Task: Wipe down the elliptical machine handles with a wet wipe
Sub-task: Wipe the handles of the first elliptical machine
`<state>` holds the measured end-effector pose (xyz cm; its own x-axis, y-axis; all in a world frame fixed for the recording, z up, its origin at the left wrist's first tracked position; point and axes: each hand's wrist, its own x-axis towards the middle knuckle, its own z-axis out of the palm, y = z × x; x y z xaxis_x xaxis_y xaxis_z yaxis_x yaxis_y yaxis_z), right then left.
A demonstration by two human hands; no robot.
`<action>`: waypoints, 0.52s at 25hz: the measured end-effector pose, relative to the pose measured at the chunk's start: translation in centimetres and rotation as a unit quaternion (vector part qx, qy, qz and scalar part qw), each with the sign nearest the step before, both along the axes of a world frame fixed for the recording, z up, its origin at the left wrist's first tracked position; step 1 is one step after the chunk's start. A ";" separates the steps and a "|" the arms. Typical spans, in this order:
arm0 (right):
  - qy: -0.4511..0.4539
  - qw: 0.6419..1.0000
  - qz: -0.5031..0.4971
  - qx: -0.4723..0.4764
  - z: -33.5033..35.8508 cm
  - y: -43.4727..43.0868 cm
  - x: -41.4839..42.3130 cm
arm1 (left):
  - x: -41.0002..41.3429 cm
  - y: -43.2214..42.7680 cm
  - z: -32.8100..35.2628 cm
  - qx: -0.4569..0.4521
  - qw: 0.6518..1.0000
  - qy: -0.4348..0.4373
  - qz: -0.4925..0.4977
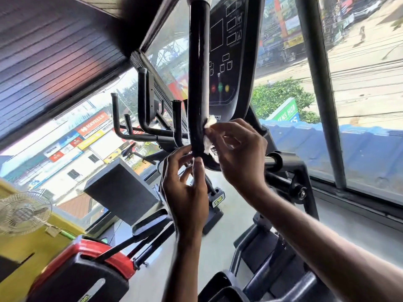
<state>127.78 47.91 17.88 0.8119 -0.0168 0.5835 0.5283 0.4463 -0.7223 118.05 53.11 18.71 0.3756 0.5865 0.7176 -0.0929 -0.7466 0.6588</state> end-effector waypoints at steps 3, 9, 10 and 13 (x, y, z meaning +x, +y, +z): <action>-0.054 0.998 0.005 -0.012 -0.6 -0.3 0.3 | 0.3 0.4 0.4 0.005 1.000 -0.001 -0.011; -0.157 0.987 -0.028 -0.029 -0.5 -0.3 0.8 | 0.8 0.8 1.6 -0.036 0.998 -0.010 -0.050; -0.159 0.986 -0.046 -0.024 0.6 0.0 1.4 | 0.9 1.0 1.8 -0.037 0.998 -0.007 -0.055; -0.153 0.985 -0.084 -0.015 2.7 0.7 2.7 | 1.2 1.5 2.4 -0.042 0.998 0.000 -0.050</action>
